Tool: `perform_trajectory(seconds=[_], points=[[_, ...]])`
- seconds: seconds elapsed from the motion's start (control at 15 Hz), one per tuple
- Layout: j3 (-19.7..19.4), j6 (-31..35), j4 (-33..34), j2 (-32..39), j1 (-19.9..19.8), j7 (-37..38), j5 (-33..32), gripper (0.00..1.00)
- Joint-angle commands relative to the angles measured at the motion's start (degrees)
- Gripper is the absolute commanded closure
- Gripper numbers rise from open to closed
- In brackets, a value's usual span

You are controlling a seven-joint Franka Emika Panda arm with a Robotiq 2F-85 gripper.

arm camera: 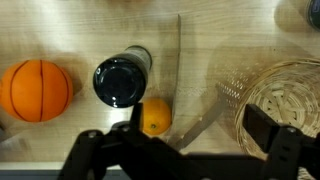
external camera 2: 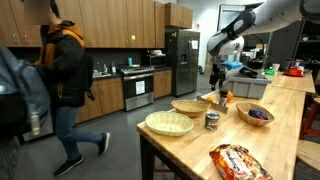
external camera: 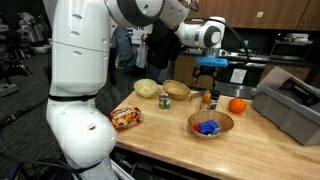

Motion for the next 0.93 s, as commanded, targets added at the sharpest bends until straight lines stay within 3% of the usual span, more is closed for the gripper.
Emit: perform_trajectory(seconds=[0.0,0.87], points=[[0.5,-2.9,2.5,1.4,-1.1,1.6,-0.7,0.0],[0.0,-2.8,1.7,3.0,-4.4,1.4,0.2,0.0]])
